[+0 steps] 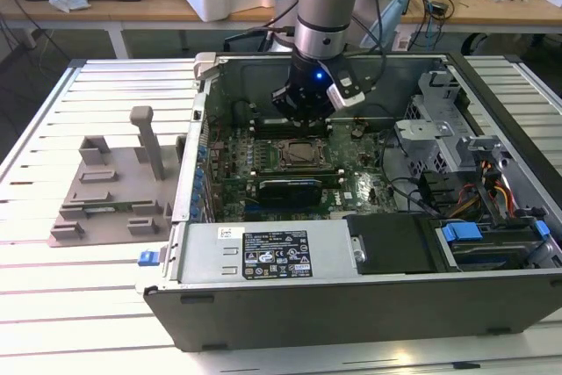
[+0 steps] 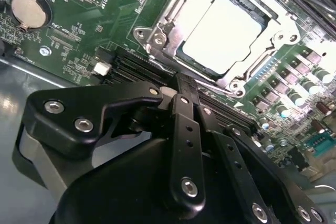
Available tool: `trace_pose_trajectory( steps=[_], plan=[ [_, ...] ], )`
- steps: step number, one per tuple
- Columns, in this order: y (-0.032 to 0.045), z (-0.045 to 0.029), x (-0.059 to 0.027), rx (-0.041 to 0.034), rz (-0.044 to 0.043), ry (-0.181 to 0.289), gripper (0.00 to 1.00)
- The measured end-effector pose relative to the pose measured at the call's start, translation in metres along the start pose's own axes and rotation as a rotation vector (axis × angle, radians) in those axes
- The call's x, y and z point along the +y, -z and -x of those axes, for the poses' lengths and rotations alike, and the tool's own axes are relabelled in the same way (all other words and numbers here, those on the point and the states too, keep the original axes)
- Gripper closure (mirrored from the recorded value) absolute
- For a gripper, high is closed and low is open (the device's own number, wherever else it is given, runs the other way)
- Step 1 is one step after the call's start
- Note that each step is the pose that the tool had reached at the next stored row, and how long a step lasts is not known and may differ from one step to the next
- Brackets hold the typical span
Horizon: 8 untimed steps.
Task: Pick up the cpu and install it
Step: 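Install the first cpu locking lever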
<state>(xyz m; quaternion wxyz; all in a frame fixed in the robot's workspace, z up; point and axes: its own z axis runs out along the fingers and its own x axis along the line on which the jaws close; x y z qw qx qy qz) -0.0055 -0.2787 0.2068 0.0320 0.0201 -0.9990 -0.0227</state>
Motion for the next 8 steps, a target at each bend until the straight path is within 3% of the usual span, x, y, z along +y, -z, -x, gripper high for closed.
trace_pose_trajectory(
  steps=[8],
  plan=[
    [-0.0035, 0.0057, -0.0015, 0.0011, -0.0006, 0.000, 0.89]
  ],
)
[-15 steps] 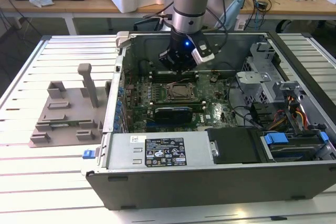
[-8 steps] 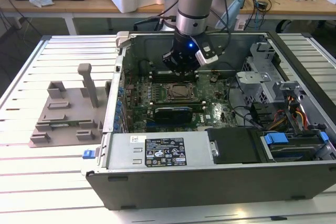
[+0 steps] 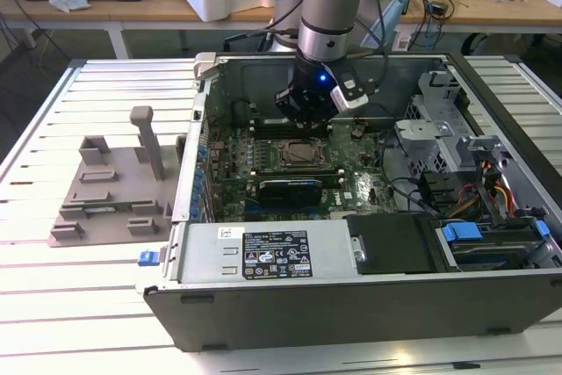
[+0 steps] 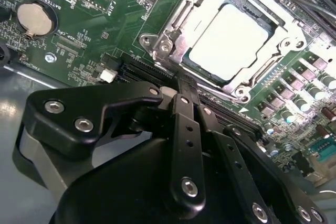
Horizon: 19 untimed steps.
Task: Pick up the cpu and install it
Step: 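Install the first cpu locking lever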
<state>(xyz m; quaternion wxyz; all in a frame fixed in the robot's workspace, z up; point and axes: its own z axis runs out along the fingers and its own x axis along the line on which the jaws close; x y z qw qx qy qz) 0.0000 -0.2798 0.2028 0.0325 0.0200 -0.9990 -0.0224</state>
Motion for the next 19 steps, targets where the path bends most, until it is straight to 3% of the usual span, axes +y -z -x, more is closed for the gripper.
trace_pose_trajectory(
  steps=[7, 10, 13, 19],
  plan=[
    [-0.0014, 0.0017, -0.0008, -0.0002, 0.0006, 0.000, 0.89],
    [0.0054, 0.0013, -0.0003, -0.0002, -0.0005, 0.000, 0.89],
    [0.0064, 0.0011, -0.0027, -0.0002, -0.0009, 0.000, 0.89],
    [0.0076, 0.0000, -0.0290, -0.0002, -0.0010, 0.000, 0.89]
  ],
)
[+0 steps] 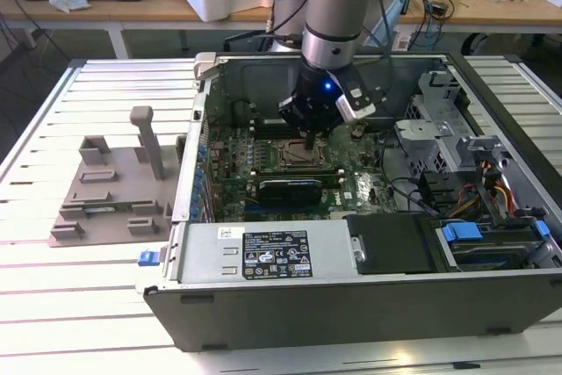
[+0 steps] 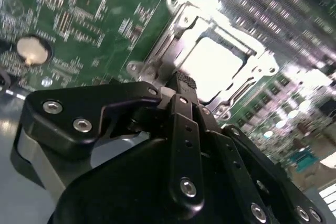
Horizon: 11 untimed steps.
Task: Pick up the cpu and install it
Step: 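Install the first cpu locking lever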
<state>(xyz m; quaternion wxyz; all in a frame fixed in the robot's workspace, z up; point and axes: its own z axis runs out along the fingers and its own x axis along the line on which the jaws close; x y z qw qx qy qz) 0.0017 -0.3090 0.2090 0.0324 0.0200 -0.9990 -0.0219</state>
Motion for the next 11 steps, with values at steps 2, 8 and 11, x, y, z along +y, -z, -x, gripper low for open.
trace_pose_trajectory(
  steps=[2, 8, 11],
  plan=[
    [0.0003, -0.0003, -0.0081, -0.0001, 0.0000, 0.000, 0.89],
    [0.0173, -0.0018, -0.0166, -0.0005, 0.0001, 0.000, 0.89],
    [0.0343, -0.0029, -0.0159, -0.0006, -0.0001, 0.000, 0.89]
  ],
)
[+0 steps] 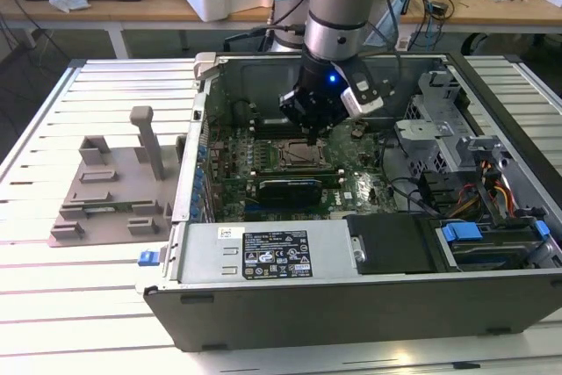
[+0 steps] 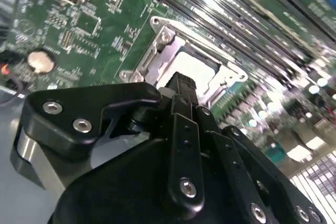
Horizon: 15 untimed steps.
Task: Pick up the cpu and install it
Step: 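Install the first cpu locking lever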
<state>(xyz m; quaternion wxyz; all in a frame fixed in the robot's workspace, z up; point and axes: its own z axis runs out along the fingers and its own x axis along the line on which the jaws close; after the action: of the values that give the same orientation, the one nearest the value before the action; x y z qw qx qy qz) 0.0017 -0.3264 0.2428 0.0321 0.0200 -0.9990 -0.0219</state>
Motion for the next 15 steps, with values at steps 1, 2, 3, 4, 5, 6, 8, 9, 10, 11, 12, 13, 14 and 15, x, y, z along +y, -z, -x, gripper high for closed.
trace_pose_trajectory(
  steps=[1, 2, 3, 4, 5, 6, 8, 9, 10, 11, 12, 13, 14, 15],
  plan=[
    [0.0040, -0.0002, 0.0002, -0.0001, 0.0002, 0.000, 0.89],
    [0.0093, -0.0006, 0.0004, -0.0001, 0.0001, 0.000, 0.89],
    [0.0129, -0.0008, 0.0006, 0.0000, 0.0001, 0.000, 0.89],
    [0.0177, -0.0011, 0.0008, -0.0001, 0.0008, 0.000, 0.89],
    [0.0179, -0.0011, 0.0008, -0.0002, 0.0016, 0.000, 0.89],
    [0.0179, -0.0011, 0.0009, -0.0002, 0.0018, 0.000, 0.89],
    [0.0180, -0.0011, 0.0008, -0.0001, 0.0016, 0.000, 0.89],
    [0.0181, -0.0011, 0.0008, -0.0001, 0.0015, 0.000, 0.89],
    [0.0180, -0.0011, 0.0008, -0.0001, 0.0016, 0.000, 0.89],
    [0.0180, -0.0011, 0.0008, -0.0001, 0.0016, 0.000, 0.89],
    [0.0180, -0.0011, 0.0008, -0.0001, 0.0016, 0.000, 0.89],
    [0.0180, -0.0011, 0.0008, 0.0000, 0.0017, 0.000, 0.89],
    [0.0180, -0.0011, 0.0008, -0.0001, 0.0017, 0.000, 0.89],
    [0.0180, -0.0011, 0.0008, -0.0001, 0.0017, 0.000, 0.89]
  ],
)
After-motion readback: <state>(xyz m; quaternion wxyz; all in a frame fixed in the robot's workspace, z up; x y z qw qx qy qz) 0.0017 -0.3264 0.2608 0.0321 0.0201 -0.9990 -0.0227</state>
